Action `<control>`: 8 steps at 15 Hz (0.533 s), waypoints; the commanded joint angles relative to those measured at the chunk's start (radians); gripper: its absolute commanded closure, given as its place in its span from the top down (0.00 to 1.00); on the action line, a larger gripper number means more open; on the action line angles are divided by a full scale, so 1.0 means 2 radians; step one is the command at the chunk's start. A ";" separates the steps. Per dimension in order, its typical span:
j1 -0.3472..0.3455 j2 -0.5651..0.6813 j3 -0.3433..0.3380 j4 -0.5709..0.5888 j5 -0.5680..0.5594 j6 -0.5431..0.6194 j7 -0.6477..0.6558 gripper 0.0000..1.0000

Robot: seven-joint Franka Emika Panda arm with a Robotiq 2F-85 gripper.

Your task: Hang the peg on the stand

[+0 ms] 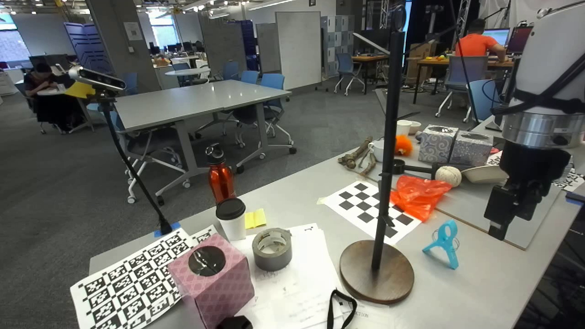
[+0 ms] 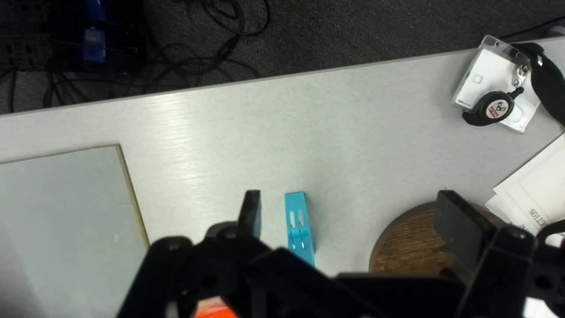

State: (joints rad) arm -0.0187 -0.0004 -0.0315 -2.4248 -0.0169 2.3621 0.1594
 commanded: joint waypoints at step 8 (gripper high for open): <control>-0.005 0.021 -0.004 0.014 -0.009 0.052 -0.005 1.00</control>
State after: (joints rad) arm -0.0188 0.0127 -0.0353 -2.4237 -0.0198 2.4377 0.1597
